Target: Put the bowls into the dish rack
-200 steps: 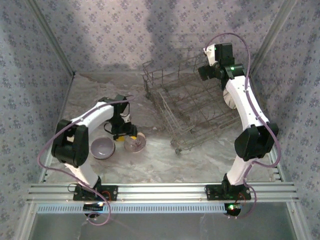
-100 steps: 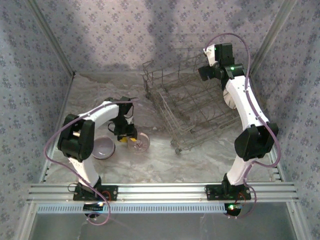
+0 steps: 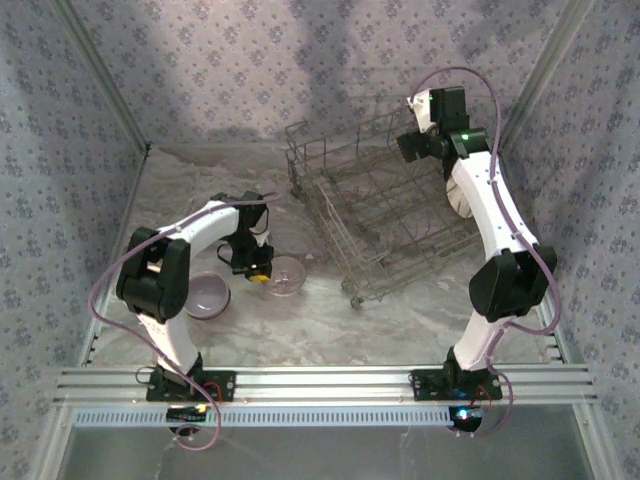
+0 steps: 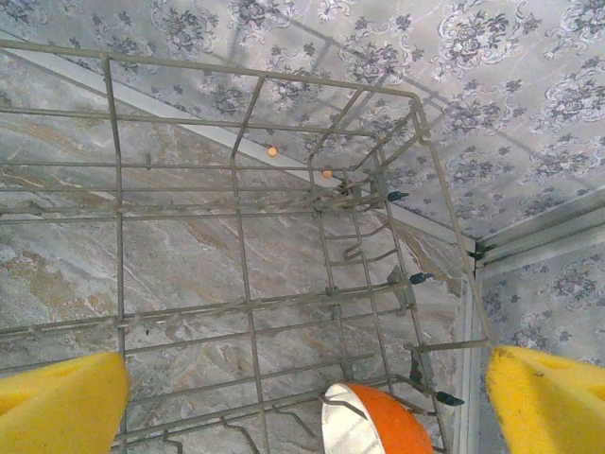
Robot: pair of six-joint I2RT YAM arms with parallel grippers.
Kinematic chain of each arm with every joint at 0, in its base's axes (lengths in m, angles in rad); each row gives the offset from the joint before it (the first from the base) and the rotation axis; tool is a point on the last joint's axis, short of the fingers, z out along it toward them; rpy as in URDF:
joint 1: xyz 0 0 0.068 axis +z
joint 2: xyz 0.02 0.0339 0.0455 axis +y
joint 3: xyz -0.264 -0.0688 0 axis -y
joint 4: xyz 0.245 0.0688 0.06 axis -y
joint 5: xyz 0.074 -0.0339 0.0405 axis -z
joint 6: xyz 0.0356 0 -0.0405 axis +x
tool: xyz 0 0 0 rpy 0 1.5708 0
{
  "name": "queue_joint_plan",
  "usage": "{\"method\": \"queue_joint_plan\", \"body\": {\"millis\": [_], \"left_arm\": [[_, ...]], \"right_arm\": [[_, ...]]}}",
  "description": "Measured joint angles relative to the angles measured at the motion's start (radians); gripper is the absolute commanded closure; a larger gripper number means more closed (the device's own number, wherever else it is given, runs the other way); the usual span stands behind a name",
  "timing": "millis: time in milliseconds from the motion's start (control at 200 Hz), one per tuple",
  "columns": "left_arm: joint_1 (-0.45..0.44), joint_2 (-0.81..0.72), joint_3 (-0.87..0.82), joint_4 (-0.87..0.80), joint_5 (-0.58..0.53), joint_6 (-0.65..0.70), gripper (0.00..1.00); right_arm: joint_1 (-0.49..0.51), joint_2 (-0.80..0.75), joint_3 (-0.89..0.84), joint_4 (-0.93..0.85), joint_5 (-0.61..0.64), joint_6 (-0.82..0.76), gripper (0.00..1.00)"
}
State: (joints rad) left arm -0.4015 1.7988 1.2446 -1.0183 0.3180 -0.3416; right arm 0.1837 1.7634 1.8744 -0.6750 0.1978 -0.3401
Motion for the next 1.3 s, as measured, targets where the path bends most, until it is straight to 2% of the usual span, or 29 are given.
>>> {"method": "queue_joint_plan", "body": {"millis": [260,525,645,795,895,1084,1184,1304], "left_arm": [[0.0,-0.031,0.055,-0.001,-0.01,0.0,1.0],[0.027,-0.072,0.136,-0.04,-0.081,0.008,1.0],[0.069,-0.109,0.248,-0.089,-0.143,0.022,1.0],[0.082,-0.116,0.489,-0.101,-0.25,0.031,1.0],[0.062,-0.114,0.64,-0.076,-0.303,0.038,1.0],[-0.011,-0.056,0.91,-0.043,-0.414,0.092,1.0],[-0.051,-0.017,0.995,-0.018,-0.442,0.118,1.0],[-0.095,0.058,1.091,-0.006,-0.465,0.145,1.0]], "right_arm": [[0.0,0.0,0.0,0.0,0.0,0.001,0.01],[0.0,0.01,0.013,-0.009,-0.001,0.005,0.01],[0.008,0.031,0.048,-0.028,-0.001,0.005,0.02],[0.042,0.056,0.132,-0.084,-0.021,0.012,0.03],[0.071,0.081,0.238,-0.129,-0.095,0.03,0.04],[0.108,0.126,0.47,-0.222,-0.33,0.091,0.07],[0.13,0.122,0.513,-0.235,-0.454,0.114,0.08],[0.16,0.1,0.476,-0.228,-0.591,0.123,0.09]]}}
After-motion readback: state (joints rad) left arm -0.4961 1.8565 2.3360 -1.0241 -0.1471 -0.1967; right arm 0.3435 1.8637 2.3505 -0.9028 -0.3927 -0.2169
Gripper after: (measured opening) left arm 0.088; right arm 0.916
